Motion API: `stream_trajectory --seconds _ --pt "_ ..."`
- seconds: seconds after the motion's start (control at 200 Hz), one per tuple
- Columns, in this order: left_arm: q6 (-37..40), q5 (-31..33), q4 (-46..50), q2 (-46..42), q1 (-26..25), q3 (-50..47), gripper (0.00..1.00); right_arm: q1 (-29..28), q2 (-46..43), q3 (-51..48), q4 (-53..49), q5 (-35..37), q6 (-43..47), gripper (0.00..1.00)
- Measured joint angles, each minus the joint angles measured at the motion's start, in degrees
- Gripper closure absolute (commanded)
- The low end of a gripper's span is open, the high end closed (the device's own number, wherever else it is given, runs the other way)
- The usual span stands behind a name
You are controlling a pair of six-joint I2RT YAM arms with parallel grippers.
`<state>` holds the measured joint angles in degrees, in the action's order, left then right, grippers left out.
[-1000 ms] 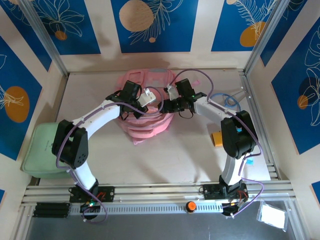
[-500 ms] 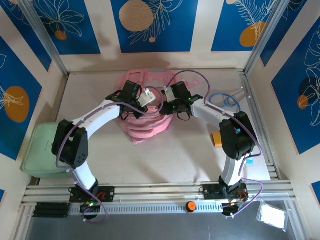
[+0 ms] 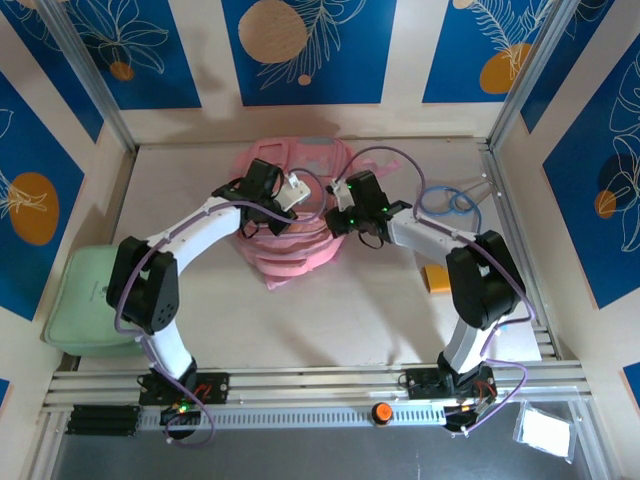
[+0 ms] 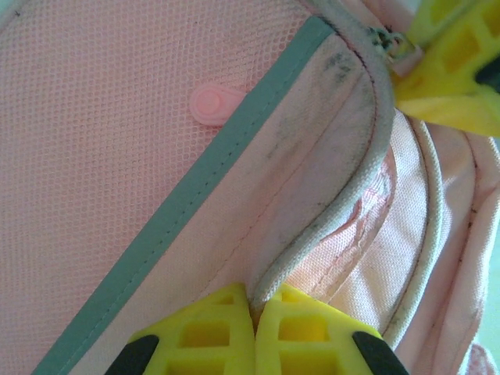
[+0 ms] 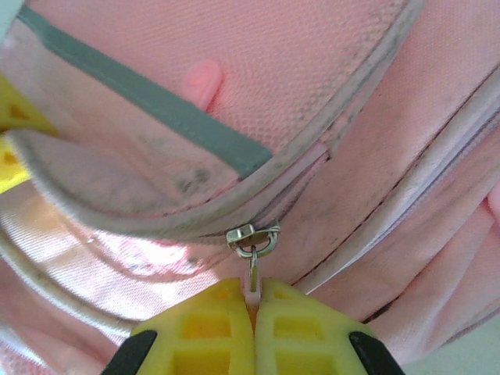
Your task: Pack books, pencil case, and school supplies into a backpack
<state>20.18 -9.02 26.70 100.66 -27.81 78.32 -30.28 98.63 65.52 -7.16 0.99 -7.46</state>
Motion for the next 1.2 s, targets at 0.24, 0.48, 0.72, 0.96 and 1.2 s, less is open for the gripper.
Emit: stream_trajectory --seconds 0.24,0.48,0.72,0.96,1.2 --pt "-4.7 -5.33 -0.22 1.25 0.92 0.33 0.96 -3.02 -2.51 -5.22 6.51 -1.66 -0.13 1.0" --pt "-7.63 -7.54 0.33 2.34 1.46 1.57 0.67 -4.37 -2.84 -7.04 9.84 -1.31 -3.43 0.88" --pt "-16.74 -1.68 -1.03 0.79 1.73 0.81 0.28 2.08 -10.71 -14.32 11.13 -5.14 -12.74 0.66" --pt "-32.33 1.53 -0.96 -4.98 1.53 -3.34 0.27 6.75 -12.92 -14.29 12.46 -9.05 -20.87 0.51" --pt "-47.91 6.21 -1.46 -8.15 -4.59 -6.21 0.33 7.52 -11.93 -8.79 9.01 -9.77 -27.45 0.47"
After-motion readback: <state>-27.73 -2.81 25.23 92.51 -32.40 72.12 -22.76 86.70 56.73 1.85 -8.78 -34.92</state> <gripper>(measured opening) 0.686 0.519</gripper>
